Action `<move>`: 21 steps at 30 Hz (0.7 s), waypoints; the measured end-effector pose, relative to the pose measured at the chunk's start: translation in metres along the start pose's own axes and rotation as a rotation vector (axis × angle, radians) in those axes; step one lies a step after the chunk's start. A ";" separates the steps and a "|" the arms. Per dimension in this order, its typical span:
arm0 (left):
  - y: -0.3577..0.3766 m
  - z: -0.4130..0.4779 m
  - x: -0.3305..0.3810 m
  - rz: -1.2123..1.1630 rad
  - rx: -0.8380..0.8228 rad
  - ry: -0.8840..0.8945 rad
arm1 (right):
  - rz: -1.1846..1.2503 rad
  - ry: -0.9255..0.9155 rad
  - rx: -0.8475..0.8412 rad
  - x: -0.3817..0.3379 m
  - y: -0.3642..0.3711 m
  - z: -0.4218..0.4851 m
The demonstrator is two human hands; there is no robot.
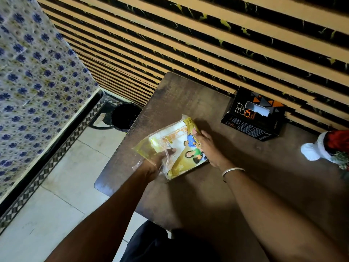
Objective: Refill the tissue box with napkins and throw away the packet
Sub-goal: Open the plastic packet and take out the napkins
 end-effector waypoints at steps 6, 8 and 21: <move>0.000 0.008 -0.003 0.030 0.028 -0.017 | 0.003 -0.120 0.044 -0.006 -0.008 0.004; -0.001 0.005 0.002 0.109 0.065 -0.047 | -0.081 -0.202 0.114 -0.005 -0.016 0.012; -0.083 -0.006 0.053 0.008 0.254 0.215 | -0.153 -0.030 0.623 0.020 -0.081 0.047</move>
Point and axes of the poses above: each hand's wrist, its own z-axis towards the middle knuckle, its own y-axis out of the palm, x = y × z, the point moved 4 cm from there along z, towards the middle knuckle, and after that the axes turned 3 degrees about y, right-handed, at the moved point
